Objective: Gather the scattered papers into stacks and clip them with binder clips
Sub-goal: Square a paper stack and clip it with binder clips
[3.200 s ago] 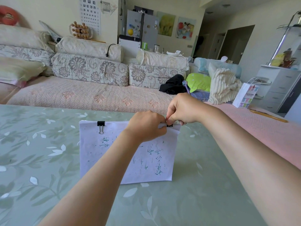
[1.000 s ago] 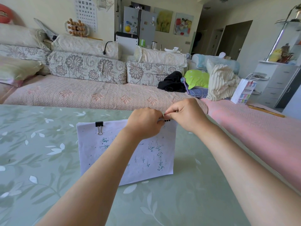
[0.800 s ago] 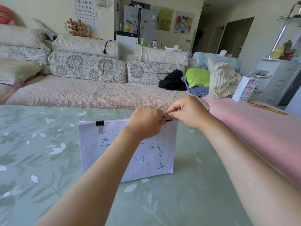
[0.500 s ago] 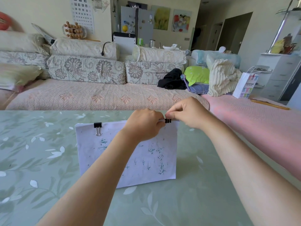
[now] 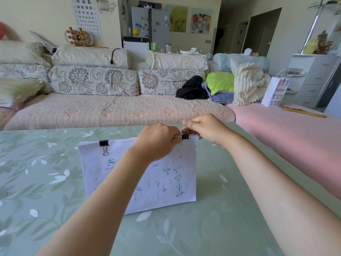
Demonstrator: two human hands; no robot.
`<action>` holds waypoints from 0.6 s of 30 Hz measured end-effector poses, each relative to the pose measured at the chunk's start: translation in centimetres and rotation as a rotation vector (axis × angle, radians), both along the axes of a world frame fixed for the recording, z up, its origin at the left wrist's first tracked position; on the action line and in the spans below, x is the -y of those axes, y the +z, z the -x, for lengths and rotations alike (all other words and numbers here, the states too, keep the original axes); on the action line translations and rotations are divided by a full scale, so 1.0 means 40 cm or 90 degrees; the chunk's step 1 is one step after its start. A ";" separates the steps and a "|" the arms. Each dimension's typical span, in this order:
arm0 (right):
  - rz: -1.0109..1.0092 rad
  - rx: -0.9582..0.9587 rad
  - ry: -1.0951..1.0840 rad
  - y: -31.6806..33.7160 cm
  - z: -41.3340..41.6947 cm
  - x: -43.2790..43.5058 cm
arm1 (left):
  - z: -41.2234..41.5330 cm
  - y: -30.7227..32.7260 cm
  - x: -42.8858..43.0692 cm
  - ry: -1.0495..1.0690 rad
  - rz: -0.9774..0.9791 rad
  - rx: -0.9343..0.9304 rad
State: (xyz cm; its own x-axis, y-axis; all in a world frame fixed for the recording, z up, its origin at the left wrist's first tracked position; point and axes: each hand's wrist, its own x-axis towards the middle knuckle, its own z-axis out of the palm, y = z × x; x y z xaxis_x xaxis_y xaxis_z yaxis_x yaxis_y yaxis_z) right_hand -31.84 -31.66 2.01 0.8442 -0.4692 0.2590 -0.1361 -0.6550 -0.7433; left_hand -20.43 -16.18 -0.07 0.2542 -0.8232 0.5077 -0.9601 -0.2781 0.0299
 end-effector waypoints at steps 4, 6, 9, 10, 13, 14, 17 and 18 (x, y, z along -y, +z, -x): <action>0.024 -0.043 -0.074 -0.008 -0.020 0.007 | 0.018 -0.003 0.002 -0.028 0.009 0.018; 0.067 -0.067 -0.081 -0.011 -0.022 0.004 | 0.024 -0.004 0.003 -0.032 0.009 0.023; 0.078 -0.038 -0.025 -0.002 -0.014 0.002 | 0.011 0.003 -0.003 -0.021 0.014 0.005; 0.070 -0.046 0.003 0.000 -0.010 0.000 | 0.004 0.004 -0.006 -0.020 0.011 -0.001; 0.033 -0.075 0.084 0.004 0.008 -0.008 | -0.001 0.005 -0.009 -0.020 -0.007 -0.016; 0.011 -0.076 0.099 0.002 0.012 -0.008 | -0.001 0.006 -0.009 -0.023 -0.011 -0.019; 0.017 -0.108 0.104 -0.012 0.017 -0.006 | 0.005 0.010 -0.010 -0.019 -0.034 -0.040; 0.048 -0.125 0.091 -0.022 0.014 -0.007 | 0.004 0.011 -0.011 -0.014 -0.043 -0.063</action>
State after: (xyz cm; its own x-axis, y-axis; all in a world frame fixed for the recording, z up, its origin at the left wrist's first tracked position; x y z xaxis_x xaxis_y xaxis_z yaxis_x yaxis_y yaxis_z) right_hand -32.39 -31.38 1.13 0.9384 -0.3267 0.1129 -0.1751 -0.7308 -0.6598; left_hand -20.59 -15.72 0.39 0.2818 -0.8610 0.4235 -0.9593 -0.2615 0.1067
